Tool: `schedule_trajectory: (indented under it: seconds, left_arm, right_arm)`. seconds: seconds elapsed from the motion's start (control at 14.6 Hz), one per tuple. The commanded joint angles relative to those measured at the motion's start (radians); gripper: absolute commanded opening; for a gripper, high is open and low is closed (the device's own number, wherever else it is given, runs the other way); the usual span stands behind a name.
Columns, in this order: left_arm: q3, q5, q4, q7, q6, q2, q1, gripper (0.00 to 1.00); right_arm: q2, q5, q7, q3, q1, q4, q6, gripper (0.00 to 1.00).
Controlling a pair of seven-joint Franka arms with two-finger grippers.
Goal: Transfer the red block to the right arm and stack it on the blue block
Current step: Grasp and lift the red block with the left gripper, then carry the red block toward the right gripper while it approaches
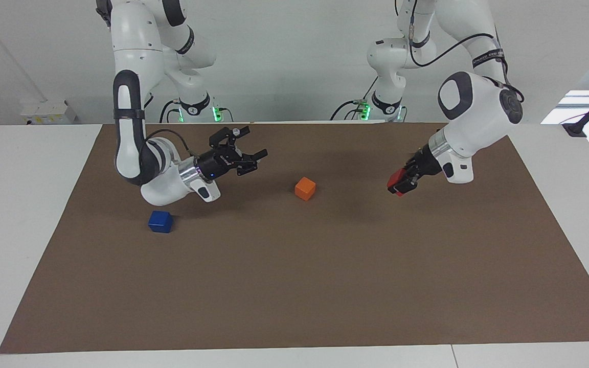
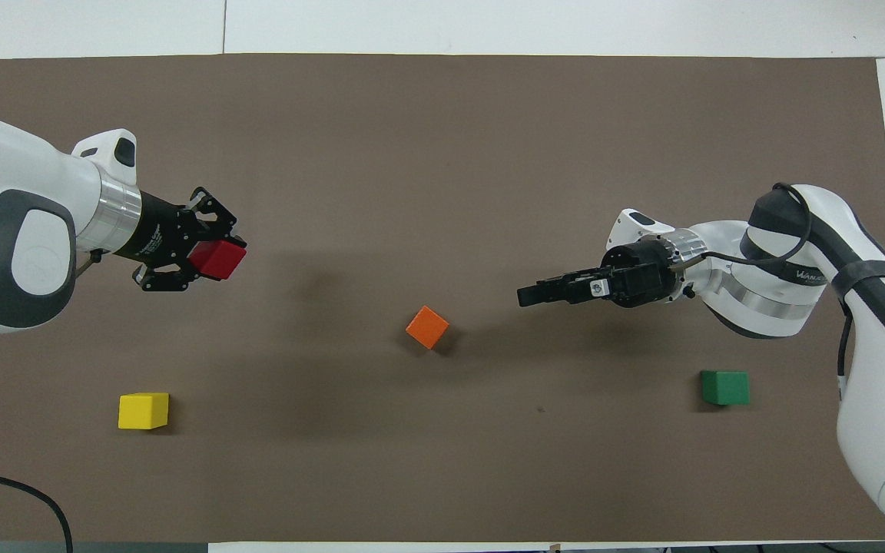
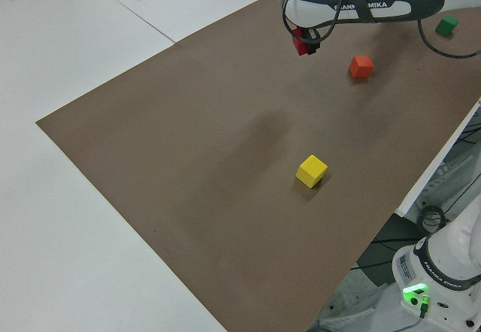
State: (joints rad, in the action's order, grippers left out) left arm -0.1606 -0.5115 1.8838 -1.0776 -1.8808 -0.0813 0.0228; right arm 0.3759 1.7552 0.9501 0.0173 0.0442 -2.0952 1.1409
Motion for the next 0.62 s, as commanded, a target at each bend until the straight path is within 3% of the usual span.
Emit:
schedule_trajectory:
  seconds: [0.0,0.34,0.55]
  left_arm:
    - [-0.031,-0.115,-0.005,-0.19,0.014,0.043,0.008,0.0]
    - [-0.063,-0.297,-0.006,-0.41,0.0,0.063,0.026,0.0]
    - [-0.069,-0.395,0.026,-0.52,-0.153,0.069,0.077,0.0]
  right_arm:
    - [-0.025,0.067,0.056,0.001,0.052,-0.058,0.016,1.0]
    - [-0.035,0.075,0.058,0.003,0.056,-0.088,0.0,1.0]
    - [-0.025,0.107,0.053,0.003,0.077,-0.103,-0.01,1.0]
